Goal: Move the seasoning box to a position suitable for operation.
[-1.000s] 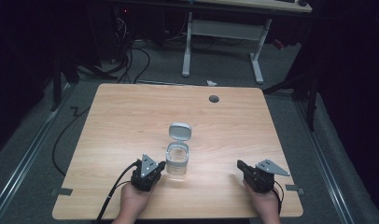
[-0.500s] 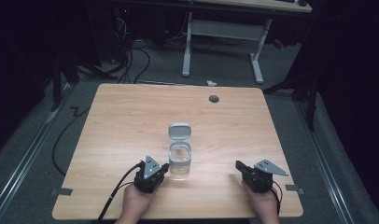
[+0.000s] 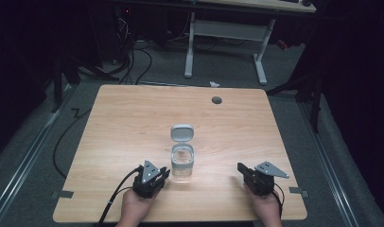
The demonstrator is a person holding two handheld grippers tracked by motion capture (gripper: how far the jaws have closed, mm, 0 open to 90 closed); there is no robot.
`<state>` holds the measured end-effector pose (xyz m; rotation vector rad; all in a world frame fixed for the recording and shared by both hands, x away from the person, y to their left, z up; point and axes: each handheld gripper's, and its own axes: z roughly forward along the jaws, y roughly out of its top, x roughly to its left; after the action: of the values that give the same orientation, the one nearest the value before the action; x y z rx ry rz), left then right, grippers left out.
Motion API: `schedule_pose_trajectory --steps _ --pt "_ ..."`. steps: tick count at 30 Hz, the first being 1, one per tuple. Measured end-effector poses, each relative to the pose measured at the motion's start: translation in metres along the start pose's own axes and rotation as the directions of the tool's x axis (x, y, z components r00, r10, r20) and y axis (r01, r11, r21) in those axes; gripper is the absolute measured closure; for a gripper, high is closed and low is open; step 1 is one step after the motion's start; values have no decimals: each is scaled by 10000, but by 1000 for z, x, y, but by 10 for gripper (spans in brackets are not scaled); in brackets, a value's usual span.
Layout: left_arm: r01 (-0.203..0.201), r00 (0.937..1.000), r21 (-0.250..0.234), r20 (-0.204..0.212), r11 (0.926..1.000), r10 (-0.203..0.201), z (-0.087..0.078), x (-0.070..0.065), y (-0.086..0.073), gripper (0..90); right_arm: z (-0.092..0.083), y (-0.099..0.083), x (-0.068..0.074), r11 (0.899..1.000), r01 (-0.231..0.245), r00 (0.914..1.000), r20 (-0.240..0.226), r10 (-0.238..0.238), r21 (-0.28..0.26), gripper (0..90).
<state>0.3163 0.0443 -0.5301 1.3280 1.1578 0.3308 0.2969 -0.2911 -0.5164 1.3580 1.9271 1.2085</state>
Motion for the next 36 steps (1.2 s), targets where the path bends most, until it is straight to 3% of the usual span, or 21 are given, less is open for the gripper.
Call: schedule_pose_trajectory --steps 5,6,9,14,17,19,24,29,36 --pt "56 9997 -118 251 9999 -53 -1 3 -4 793 4 5 15 9999 142 9988 -457 -145 -64 898" --pt "-10 9989 -301 477 9995 24 -3 2 -4 814 9 9 23 9997 232 9979 -603 -230 18 893" --pt "-2 9975 -90 705 10000 8 -6 1 -5 849 17 16 29 9996 281 9957 -889 -274 66 885" --pt "101 9953 30 966 9999 -103 -11 -1 -4 880 28 29 35 9995 299 9961 -828 -291 85 886" --pt "216 9917 111 1266 9997 -228 -17 -8 -6 889 41 48 43 9987 510 9959 -748 -506 37 884" --pt "51 9905 183 1374 9998 -76 -19 -12 -9 890 49 56 46 9985 542 9953 -804 -538 26 880" --pt "227 9891 237 1449 9995 -259 -17 -16 -10 890 64 71 53 9984 561 9945 -892 -555 42 875" --pt "340 9848 413 1689 9986 -405 -12 -22 -14 900 79 90 61 9963 856 9910 -1032 -858 -65 875" --pt "329 9847 391 1700 9987 -391 -10 -22 -16 887 97 105 67 9948 1006 9890 -1075 -1015 -134 876"
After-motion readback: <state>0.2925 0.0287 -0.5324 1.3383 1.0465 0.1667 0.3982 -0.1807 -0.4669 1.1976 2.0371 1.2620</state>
